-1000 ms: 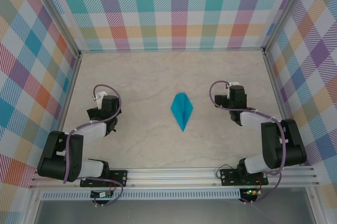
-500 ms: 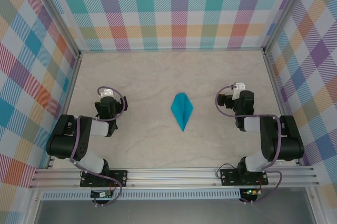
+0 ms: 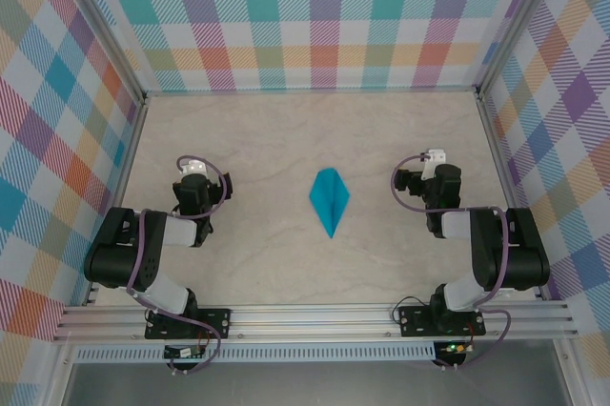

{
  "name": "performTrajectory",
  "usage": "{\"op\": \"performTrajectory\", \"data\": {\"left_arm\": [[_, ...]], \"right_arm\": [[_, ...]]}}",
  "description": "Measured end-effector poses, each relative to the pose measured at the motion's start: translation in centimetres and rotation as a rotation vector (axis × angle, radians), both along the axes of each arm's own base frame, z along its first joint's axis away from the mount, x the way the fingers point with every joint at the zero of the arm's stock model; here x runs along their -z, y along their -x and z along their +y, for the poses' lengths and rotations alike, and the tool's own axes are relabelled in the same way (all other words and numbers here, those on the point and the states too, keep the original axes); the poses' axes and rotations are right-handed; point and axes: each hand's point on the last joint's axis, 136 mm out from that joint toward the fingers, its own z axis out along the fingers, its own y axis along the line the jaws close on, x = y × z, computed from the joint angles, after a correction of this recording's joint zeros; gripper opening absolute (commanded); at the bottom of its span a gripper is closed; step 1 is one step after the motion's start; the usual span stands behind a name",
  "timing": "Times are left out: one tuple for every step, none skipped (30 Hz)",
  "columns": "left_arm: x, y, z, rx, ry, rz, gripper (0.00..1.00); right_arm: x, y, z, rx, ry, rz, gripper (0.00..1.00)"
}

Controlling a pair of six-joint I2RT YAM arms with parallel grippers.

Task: Fold a paper plane with a square sheet of paper (pick it up from the middle)
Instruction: Reset both arms

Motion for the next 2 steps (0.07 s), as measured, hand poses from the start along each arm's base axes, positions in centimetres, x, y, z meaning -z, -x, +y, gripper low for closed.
{"op": "performTrajectory", "data": {"left_arm": [[-0.01,0.0,0.0,0.0,0.0,0.0,1.0],[0.0,0.0,-0.01,0.0,0.0,0.0,1.0]], "right_arm": [[0.0,0.0,0.0,0.0,0.0,0.0,1.0],[0.0,0.0,0.0,0.0,0.0,0.0,1.0]]}}
